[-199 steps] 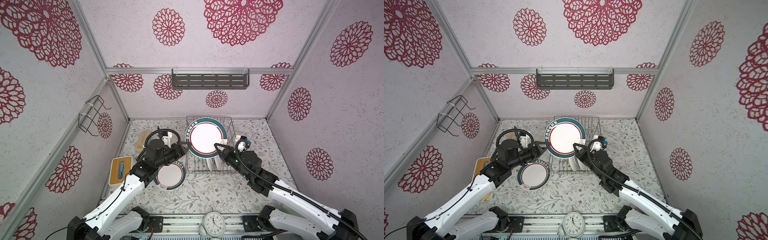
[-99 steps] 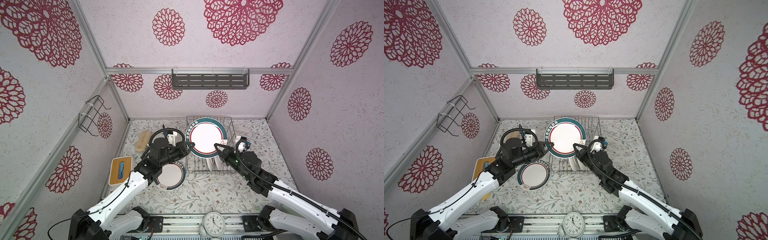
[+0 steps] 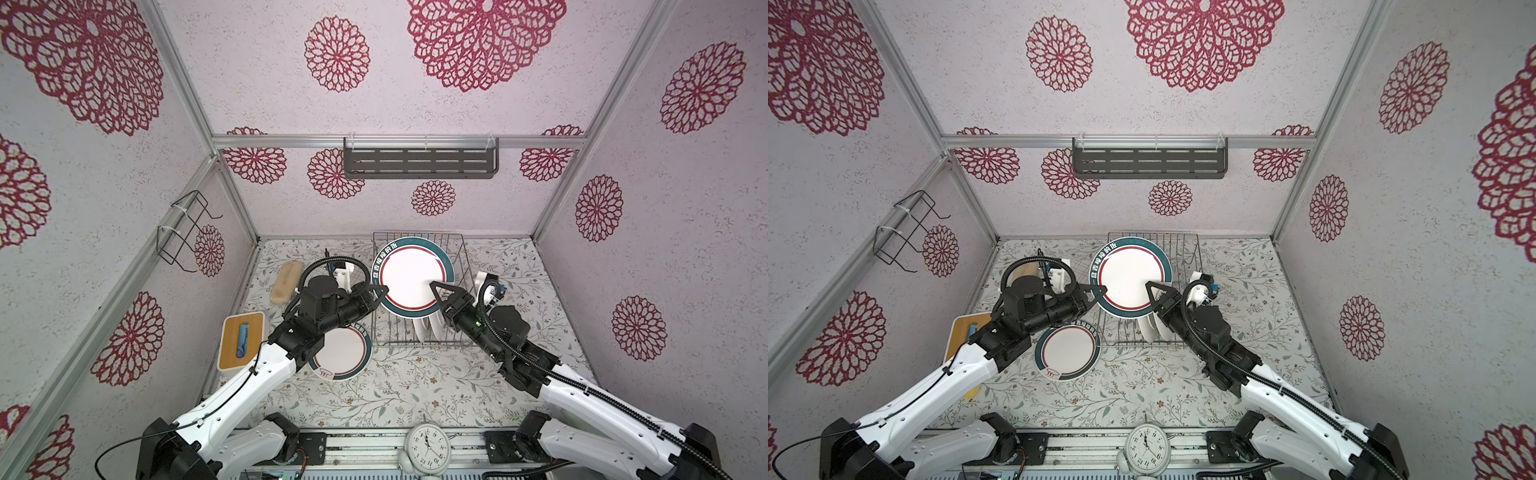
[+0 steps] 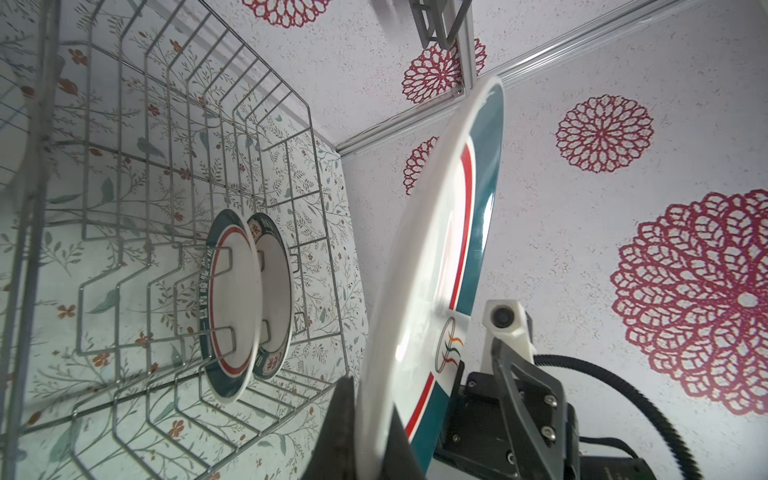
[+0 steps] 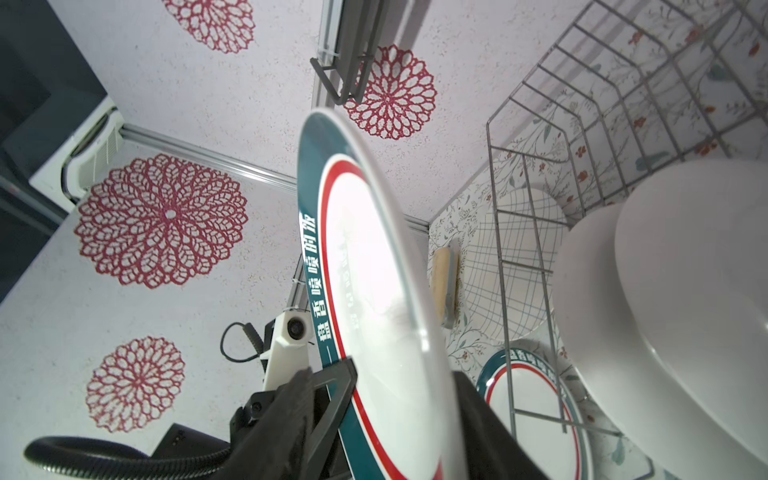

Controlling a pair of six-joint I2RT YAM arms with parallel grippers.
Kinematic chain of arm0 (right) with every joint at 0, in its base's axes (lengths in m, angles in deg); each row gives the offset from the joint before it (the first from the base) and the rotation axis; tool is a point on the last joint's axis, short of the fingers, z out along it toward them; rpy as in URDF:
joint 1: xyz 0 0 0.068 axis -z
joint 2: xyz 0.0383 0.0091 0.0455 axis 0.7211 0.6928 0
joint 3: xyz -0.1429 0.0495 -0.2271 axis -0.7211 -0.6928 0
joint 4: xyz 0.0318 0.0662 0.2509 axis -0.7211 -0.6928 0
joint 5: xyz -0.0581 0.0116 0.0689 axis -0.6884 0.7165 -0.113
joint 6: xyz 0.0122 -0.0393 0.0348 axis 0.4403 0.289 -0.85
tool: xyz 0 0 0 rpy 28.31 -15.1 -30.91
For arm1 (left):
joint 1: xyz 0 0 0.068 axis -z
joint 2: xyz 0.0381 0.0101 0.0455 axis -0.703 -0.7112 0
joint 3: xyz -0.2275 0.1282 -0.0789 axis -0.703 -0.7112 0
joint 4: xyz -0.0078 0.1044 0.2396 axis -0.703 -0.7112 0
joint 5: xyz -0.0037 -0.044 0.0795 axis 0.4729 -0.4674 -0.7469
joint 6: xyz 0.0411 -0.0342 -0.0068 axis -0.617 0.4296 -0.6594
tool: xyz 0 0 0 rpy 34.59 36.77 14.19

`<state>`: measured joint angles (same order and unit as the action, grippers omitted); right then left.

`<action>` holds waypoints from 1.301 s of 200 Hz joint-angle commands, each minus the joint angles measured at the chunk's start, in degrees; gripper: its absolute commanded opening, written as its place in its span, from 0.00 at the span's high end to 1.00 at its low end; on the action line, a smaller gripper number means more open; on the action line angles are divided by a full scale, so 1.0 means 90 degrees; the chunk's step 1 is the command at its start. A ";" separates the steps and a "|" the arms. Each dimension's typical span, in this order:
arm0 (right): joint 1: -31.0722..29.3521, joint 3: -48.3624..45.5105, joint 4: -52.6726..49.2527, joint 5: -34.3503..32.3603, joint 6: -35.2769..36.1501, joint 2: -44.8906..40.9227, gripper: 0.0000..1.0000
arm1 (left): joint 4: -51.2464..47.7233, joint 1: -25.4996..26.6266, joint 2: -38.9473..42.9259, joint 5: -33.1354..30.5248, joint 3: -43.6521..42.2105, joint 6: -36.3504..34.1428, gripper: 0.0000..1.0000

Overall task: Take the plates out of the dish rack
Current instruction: 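Open the right gripper and pull the left gripper back with the plate, then lower the plate onto the table plate with the left gripper while the right withdraws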

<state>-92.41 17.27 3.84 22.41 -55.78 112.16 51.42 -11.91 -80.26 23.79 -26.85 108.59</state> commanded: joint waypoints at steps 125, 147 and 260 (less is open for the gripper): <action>0.0141 0.0015 -0.0724 -0.0416 0.0423 -0.0768 0.22 | -0.1722 -0.1390 0.1655 -0.0321 -0.0058 -0.0774 1.00; 0.0146 0.0033 -0.0870 -0.0449 0.0512 -0.0774 0.22 | -0.2199 -0.1795 0.1955 -0.0357 -0.0165 -0.0937 1.00; 0.0142 0.0567 -0.1978 -0.0095 0.1218 -0.0178 0.21 | -0.3887 -0.2944 0.2547 -0.0356 -0.0965 -0.1368 1.00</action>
<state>-91.29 18.99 -12.97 19.87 -47.74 109.41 16.51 -37.53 -58.86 19.90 -34.46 97.03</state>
